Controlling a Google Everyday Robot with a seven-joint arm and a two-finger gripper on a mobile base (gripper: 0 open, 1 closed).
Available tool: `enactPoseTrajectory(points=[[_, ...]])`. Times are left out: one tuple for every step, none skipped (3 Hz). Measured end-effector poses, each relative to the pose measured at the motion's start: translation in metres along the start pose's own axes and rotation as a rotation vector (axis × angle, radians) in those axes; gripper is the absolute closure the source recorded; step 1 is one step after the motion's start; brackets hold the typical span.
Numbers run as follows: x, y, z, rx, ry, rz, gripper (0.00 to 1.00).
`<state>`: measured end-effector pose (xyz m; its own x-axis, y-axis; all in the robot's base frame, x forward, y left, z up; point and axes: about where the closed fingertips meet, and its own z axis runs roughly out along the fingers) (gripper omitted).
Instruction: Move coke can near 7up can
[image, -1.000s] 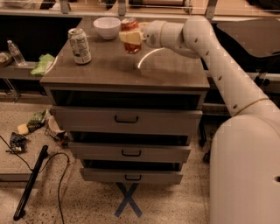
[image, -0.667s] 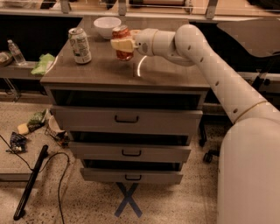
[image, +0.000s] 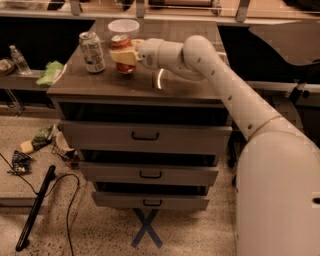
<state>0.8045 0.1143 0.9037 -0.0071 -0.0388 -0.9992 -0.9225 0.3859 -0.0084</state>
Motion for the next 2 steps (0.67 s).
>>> enactPoseTrajectory(points=[[-0.002, 0.007, 0.026, -0.043, -0.025, -0.003, 0.56], [-0.004, 0.012, 0.043, -0.063, -0.034, -0.007, 0.25]])
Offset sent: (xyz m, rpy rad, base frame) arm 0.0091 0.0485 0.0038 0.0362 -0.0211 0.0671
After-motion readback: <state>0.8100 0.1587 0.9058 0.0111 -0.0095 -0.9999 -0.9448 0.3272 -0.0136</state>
